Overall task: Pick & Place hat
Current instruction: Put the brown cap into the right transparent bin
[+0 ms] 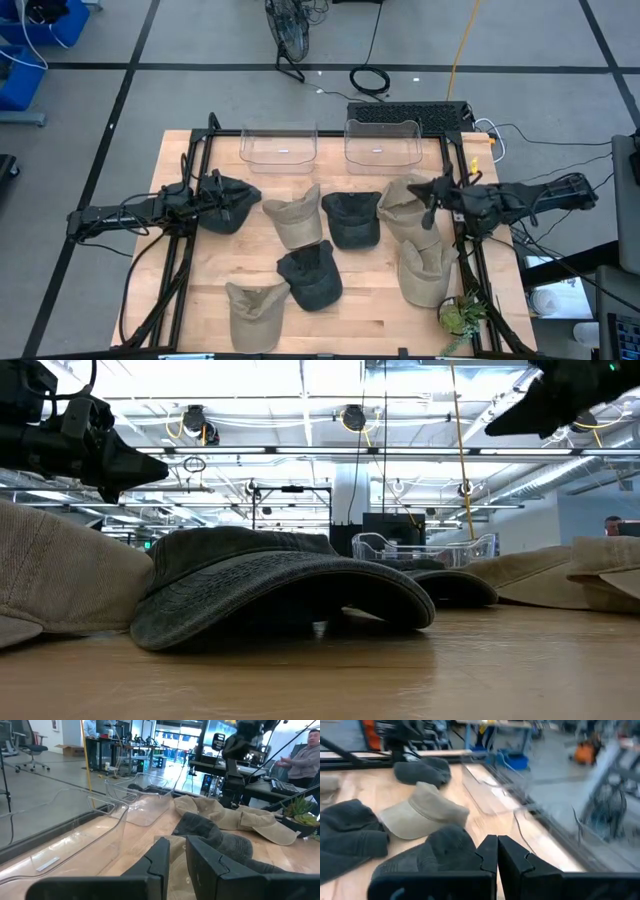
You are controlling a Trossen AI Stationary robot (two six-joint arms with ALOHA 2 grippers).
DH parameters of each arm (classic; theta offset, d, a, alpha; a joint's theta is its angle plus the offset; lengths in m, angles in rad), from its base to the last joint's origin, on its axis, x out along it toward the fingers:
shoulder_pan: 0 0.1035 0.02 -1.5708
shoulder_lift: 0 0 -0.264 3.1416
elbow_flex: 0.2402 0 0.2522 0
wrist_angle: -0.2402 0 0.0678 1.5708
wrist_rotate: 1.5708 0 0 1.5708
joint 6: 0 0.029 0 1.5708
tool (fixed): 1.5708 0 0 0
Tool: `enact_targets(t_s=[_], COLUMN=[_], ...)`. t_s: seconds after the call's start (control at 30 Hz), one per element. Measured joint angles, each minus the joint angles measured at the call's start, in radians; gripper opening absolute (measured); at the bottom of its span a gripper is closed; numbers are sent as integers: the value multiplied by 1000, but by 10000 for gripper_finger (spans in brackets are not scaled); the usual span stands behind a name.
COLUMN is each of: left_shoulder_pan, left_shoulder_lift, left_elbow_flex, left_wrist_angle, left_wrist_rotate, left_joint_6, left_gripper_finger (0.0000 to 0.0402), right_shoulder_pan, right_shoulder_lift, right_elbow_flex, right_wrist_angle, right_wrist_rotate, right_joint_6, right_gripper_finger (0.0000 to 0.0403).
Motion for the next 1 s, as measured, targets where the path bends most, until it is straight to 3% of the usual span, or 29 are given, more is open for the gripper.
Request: enact_targets(t_s=[0.27, 0.47, 0.7, 0.87, 1.0], left_shoulder_pan=[0, 0, 0, 0, 0], left_shoulder_lift=[0, 0, 0, 0, 0], left_elbow_flex=[0, 0, 0, 0, 0], left_wrist_angle=[0, 0, 0, 0, 0], left_wrist_rotate=[0, 0, 0, 0, 0], left_joint_6=[0, 0, 0, 0, 0], left_gripper_finger=[67, 67, 67, 67, 67], right_shoulder_pan=[-151, -290, -445, -553, -610], right_shoulder_lift=[158, 282, 379, 443, 470], right_elbow_flex=[172, 265, 282, 282, 282], right_wrist_angle=[-283, -420, -555, -734, -778], right_wrist_rotate=[-2, -186, -356, -408, -441], right_joint_6=[326, 490, 591, 660, 692], right_gripper_finger=[0, 0, 6, 34, 77])
